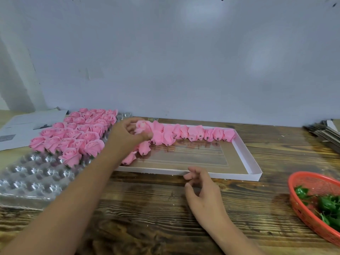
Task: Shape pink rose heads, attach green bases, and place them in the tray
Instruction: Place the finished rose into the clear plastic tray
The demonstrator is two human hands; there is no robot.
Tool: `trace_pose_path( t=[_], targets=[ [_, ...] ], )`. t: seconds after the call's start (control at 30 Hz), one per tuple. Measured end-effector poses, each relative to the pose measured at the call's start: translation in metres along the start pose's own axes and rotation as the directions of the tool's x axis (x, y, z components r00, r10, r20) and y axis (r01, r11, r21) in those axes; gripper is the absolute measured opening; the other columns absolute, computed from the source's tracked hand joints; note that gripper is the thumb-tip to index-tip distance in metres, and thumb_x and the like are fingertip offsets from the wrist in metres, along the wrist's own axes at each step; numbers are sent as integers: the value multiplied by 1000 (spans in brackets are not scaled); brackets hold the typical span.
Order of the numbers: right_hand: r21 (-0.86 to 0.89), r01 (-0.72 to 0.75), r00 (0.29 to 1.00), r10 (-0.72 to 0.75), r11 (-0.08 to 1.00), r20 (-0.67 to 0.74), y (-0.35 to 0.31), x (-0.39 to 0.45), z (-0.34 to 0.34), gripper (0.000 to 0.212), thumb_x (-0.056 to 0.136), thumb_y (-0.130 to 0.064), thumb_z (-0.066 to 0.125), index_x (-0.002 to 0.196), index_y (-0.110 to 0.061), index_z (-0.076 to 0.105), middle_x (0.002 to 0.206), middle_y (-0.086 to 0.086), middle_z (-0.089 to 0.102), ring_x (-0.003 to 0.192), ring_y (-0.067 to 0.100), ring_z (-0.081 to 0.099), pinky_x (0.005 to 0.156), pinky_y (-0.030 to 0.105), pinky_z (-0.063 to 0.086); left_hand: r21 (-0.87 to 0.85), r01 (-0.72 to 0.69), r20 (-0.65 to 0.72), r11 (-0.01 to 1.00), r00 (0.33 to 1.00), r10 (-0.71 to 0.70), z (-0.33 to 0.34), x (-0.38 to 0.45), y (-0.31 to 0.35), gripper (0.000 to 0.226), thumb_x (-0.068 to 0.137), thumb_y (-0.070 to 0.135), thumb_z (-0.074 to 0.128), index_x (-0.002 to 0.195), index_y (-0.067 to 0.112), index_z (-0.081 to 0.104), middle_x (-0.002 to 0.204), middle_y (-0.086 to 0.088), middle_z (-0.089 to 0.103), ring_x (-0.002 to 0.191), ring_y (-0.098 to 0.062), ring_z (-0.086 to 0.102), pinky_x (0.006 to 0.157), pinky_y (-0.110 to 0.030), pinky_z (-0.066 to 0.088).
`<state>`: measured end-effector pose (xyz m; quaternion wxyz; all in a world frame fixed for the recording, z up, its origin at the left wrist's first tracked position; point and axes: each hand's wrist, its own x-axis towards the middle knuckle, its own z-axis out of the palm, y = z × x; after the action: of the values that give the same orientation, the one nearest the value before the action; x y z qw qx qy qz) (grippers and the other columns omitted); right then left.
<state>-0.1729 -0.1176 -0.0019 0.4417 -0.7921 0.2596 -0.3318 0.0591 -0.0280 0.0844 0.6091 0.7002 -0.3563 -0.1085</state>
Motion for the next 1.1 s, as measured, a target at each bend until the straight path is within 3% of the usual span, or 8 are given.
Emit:
trace_pose_path(
  t=[0.07, 0.2, 0.3, 0.43, 0.53, 0.67, 0.77, 1.1],
  targets=[
    [1, -1, 1000, 1, 1000, -6, 1, 0, 0, 46, 91, -3, 60, 106, -46, 50, 100, -15, 63, 99, 0, 59, 79, 9, 46, 74, 24, -33, 997, 999, -22, -15, 21, -1, 46, 73, 15, 87, 114, 24, 67, 102, 9, 70, 87, 0, 68, 67, -14, 52],
    [4, -12, 1000, 12, 1000, 6, 3, -1, 1, 49, 92, -2, 58, 107, -48, 51, 98, -20, 64, 100, 2, 59, 77, 7, 45, 231, 90, -111, 969, 992, -65, -43, 55, -17, 52, 75, 15, 88, 122, 15, 66, 112, -3, 69, 95, -15, 65, 73, -25, 52],
    [22, -19, 1000, 19, 1000, 21, 4, -1, 2, 51, 92, -1, 58, 108, -49, 51, 105, -27, 60, 98, 3, 60, 73, 8, 45, 309, 131, -143, 942, 986, -90, -60, 71, -31, 50, 78, 8, 84, 124, 12, 65, 110, -11, 70, 81, -17, 66, 57, -25, 54],
    [11, -1, 1000, 1, 1000, 20, 3, -1, 2, 53, 91, 1, 59, 110, -48, 51, 105, -25, 59, 95, 4, 60, 68, 8, 44, 468, 174, -158, 867, 981, -112, -70, 87, -42, 47, 81, 8, 77, 126, 12, 63, 92, -8, 69, 63, -19, 61, 54, -25, 46],
    [-14, 2, 999, -2, 1000, 32, 2, 0, 2, 52, 90, 0, 60, 109, -48, 51, 105, -27, 58, 96, 4, 59, 67, 10, 45, 556, 178, -131, 812, 983, -125, -70, 94, -44, 48, 81, 7, 75, 127, 12, 61, 101, -12, 69, 64, -20, 62, 52, -26, 46],
    [-7, 1, 1000, -1, 1000, 27, 2, 0, 1, 52, 89, 2, 59, 110, -45, 51, 104, -27, 58, 94, 6, 59, 69, 11, 45, 665, 164, -148, 728, 985, -87, -68, 100, -49, 52, 81, 11, 77, 127, 8, 55, 98, -13, 68, 82, -33, 65, 77, -42, 55],
    [-3, 0, 1000, 0, 1000, 23, 2, 1, 1, 50, 90, 1, 58, 110, -44, 51, 103, -26, 58, 96, 6, 59, 70, 11, 45, 683, 182, -167, 707, 982, -91, -68, 105, -57, 46, 81, 11, 74, 121, 7, 51, 91, -16, 69, 89, -37, 66, 95, -53, 50],
    [-8, -12, 1000, 12, 1000, 14, 4, 4, 3, 50, 90, -1, 59, 108, -47, 52, 106, -26, 59, 100, 5, 59, 72, 9, 44, 870, 103, -104, 482, 994, -24, -68, 110, -66, 16, 85, 19, 69, 100, 14, 65, 95, -12, 69, 96, -33, 60, 101, -48, 39]
  ],
)
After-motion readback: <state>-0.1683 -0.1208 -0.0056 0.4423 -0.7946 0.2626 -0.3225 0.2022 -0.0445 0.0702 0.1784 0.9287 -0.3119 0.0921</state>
